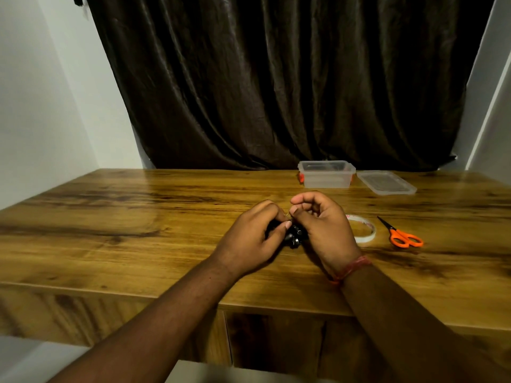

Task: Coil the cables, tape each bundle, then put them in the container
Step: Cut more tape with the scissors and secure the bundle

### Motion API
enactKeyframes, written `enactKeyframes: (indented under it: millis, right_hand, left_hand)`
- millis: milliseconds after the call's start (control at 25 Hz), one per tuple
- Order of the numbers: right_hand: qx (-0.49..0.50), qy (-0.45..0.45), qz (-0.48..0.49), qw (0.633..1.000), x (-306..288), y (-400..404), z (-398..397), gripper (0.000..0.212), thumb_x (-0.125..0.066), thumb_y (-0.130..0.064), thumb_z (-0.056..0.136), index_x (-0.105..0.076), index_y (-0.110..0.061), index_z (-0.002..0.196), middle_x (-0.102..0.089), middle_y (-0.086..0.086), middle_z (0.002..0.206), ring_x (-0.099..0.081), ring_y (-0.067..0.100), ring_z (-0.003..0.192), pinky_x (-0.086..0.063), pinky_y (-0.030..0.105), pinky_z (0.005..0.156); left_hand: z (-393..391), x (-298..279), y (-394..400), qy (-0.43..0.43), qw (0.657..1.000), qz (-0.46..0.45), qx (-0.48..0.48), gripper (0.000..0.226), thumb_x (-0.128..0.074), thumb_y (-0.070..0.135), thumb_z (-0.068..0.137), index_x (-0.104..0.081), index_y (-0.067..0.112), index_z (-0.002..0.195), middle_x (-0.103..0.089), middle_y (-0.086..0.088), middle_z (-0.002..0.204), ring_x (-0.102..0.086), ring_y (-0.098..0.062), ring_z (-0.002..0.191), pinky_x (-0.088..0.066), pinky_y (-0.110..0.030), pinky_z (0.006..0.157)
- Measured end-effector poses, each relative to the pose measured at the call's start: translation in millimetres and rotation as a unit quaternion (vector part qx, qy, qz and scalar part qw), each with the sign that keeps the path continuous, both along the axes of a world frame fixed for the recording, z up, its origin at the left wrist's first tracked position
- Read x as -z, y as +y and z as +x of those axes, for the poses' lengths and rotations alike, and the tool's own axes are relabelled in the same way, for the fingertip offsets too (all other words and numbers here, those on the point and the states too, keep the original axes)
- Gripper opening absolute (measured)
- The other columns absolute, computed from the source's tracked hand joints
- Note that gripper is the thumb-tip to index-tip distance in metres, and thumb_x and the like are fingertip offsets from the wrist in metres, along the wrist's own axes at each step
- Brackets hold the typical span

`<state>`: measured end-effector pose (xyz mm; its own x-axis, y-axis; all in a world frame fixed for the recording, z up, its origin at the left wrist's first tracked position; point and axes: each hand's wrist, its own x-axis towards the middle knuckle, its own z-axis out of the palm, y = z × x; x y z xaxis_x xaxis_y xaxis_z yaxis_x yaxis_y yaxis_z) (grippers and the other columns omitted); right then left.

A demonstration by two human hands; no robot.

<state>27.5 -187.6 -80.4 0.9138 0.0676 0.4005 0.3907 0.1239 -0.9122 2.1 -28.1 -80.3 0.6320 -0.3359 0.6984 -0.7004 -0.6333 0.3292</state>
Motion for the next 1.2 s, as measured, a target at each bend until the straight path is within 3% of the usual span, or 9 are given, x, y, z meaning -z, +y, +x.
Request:
enactKeyframes:
  millis: [200, 280, 400, 560, 640, 760, 1040, 1200]
  right_hand:
    - [0.003, 0.000, -0.001, 1.000, -1, 0, -1, 0.022, -0.061, 0.000, 0.091, -0.065, -0.021, 0.092, -0.059, 0.002, 0.084, -0.058, 0.016, 0.080, -0.050, 0.032, 0.072]
    - [0.010, -0.011, -0.009, 1.000, -1, 0, -2, 0.023, -0.061, 0.000, 0.090, -0.065, -0.023, 0.091, -0.060, 0.001, 0.084, -0.059, 0.016, 0.081, -0.051, 0.033, 0.074]
    - [0.010, -0.047, -0.048, 0.998, -2, 2, -5, 0.022, -0.062, -0.002, 0.090, -0.065, -0.024, 0.091, -0.062, -0.004, 0.085, -0.060, 0.011, 0.081, -0.053, 0.032, 0.076]
    - [0.024, -0.107, -0.149, 0.983, -3, 4, -9, 0.021, -0.061, -0.008, 0.092, -0.063, -0.028, 0.095, -0.066, -0.008, 0.092, -0.063, 0.012, 0.087, -0.056, 0.036, 0.079]
    - [0.038, -0.122, -0.168, 0.977, -3, 4, -9, 0.019, -0.061, -0.010, 0.092, -0.063, -0.027, 0.097, -0.066, -0.008, 0.093, -0.063, 0.013, 0.088, -0.056, 0.039, 0.079]
    - [0.046, -0.145, -0.187, 0.970, -5, 4, -11, 0.018, -0.060, -0.008, 0.092, -0.064, -0.023, 0.099, -0.065, -0.006, 0.097, -0.062, 0.011, 0.090, -0.055, 0.035, 0.079]
    - [0.106, -0.264, -0.294, 0.912, -7, 7, -15, 0.018, -0.063, -0.006, 0.088, -0.064, -0.020, 0.099, -0.059, -0.014, 0.094, -0.055, 0.004, 0.093, -0.040, 0.012, 0.077]
    - [0.145, -0.330, -0.351, 0.864, -6, 10, -16, 0.019, -0.064, -0.003, 0.085, -0.063, -0.017, 0.098, -0.060, -0.008, 0.093, -0.050, 0.010, 0.094, -0.036, 0.016, 0.076]
  left_hand:
    - [3, 1, 3, 0.024, 0.999, -0.047, -0.008, 0.006, -0.064, 0.024, 0.092, -0.060, 0.018, 0.092, -0.065, 0.004, 0.093, -0.062, -0.010, 0.087, -0.052, -0.041, 0.071]
    - [3, 2, 3, 0.081, 0.992, -0.096, -0.008, 0.008, -0.065, 0.024, 0.091, -0.057, 0.024, 0.093, -0.067, 0.005, 0.094, -0.066, -0.012, 0.082, -0.057, -0.044, 0.067]
    - [3, 1, 0, 0.214, 0.956, -0.200, 0.007, 0.015, -0.064, 0.018, 0.093, -0.054, 0.028, 0.097, -0.064, 0.002, 0.098, -0.067, -0.016, 0.066, -0.059, -0.045, 0.055]
    - [4, 0, -2, 0.272, 0.930, -0.246, -0.002, 0.009, -0.059, 0.012, 0.096, -0.061, 0.018, 0.091, -0.063, -0.014, 0.105, -0.065, -0.008, 0.065, -0.060, -0.041, 0.057]
    - [5, 0, -1, 0.300, 0.917, -0.262, 0.022, 0.006, -0.057, 0.012, 0.098, -0.060, 0.013, 0.093, -0.063, -0.014, 0.098, -0.059, -0.007, 0.054, -0.058, -0.034, 0.054]
    - [8, 1, 3, 0.346, 0.885, -0.299, 0.089, 0.003, -0.054, 0.011, 0.100, -0.056, 0.010, 0.097, -0.063, -0.004, 0.081, -0.045, -0.007, 0.046, -0.060, -0.040, 0.056]
    - [10, -1, 7, 0.394, 0.827, -0.368, 0.158, 0.003, -0.050, 0.005, 0.100, -0.049, 0.008, 0.100, -0.058, 0.003, 0.059, -0.046, -0.007, 0.045, -0.060, -0.041, 0.054]
    - [7, -6, 9, 0.418, 0.795, -0.407, 0.167, 0.008, -0.044, 0.006, 0.102, -0.052, 0.008, 0.099, -0.050, -0.003, 0.059, -0.045, -0.009, 0.046, -0.061, -0.044, 0.054]
